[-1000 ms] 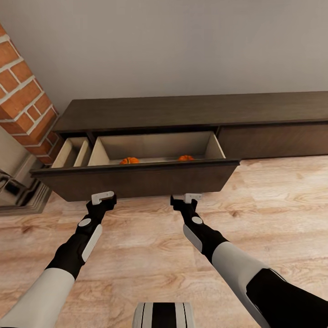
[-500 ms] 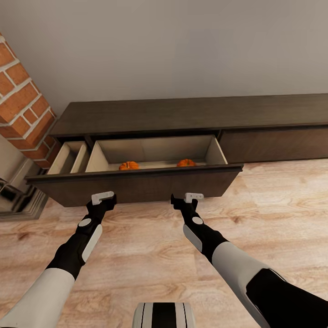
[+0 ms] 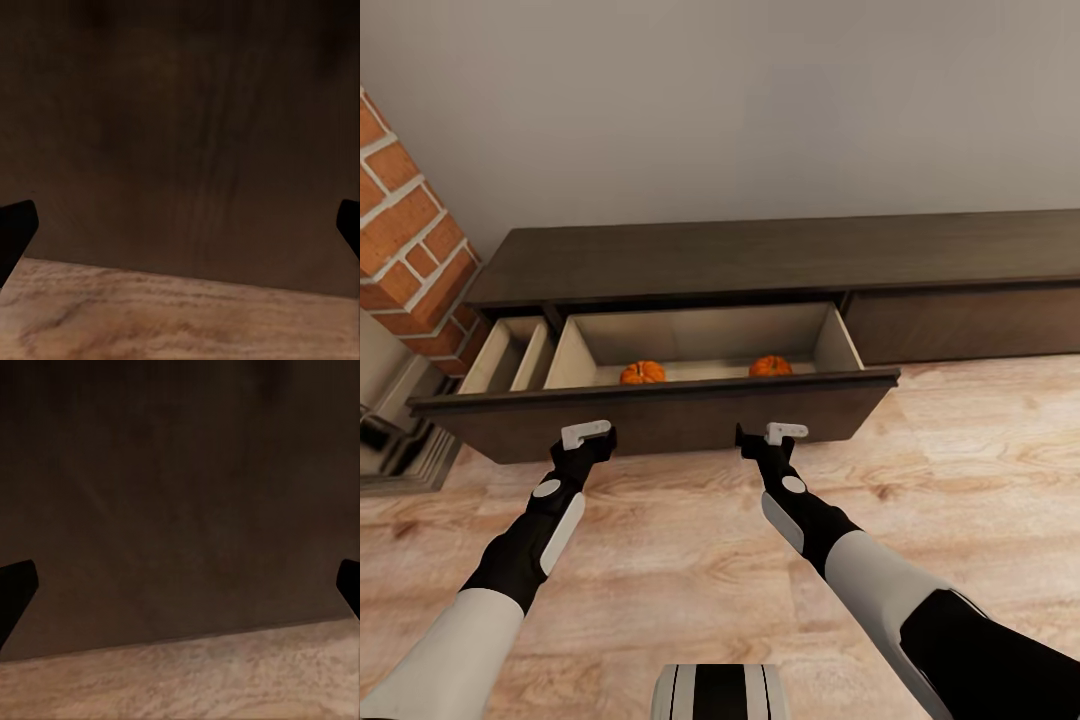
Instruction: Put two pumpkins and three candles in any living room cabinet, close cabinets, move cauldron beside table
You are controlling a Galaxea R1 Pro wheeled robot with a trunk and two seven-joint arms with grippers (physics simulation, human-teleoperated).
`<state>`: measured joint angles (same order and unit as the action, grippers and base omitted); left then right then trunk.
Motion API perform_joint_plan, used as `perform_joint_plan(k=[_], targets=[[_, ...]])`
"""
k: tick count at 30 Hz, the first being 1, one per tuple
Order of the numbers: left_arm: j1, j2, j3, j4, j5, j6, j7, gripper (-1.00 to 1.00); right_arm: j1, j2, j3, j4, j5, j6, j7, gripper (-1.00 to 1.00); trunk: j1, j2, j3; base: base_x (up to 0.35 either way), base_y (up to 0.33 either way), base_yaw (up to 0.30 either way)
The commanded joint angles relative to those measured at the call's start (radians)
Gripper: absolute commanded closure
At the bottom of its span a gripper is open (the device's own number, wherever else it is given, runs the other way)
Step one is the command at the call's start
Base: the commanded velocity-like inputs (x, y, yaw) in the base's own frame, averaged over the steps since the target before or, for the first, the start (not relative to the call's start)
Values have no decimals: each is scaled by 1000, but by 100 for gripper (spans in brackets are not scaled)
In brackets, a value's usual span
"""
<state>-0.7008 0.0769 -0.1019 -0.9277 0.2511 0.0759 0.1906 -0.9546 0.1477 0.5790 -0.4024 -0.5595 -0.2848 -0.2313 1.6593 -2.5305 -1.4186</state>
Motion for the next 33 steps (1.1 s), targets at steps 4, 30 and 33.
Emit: perform_joint_plan(k=[4, 30, 33], targets=[[0, 1, -5, -2, 8, 4, 9, -100, -1, 0, 9, 0, -8, -4, -6, -100, 0, 0, -1, 83, 3, 0], [0, 2, -5, -2, 8, 5, 9, -100, -1, 0, 8, 2, -8, 4, -6, -100, 0, 0, -1, 277, 0, 0], [0, 3, -5, -2, 8, 5, 9, -100, -1, 0, 8, 2, -8, 5, -6, -100, 0, 0, -1, 282, 0, 0]])
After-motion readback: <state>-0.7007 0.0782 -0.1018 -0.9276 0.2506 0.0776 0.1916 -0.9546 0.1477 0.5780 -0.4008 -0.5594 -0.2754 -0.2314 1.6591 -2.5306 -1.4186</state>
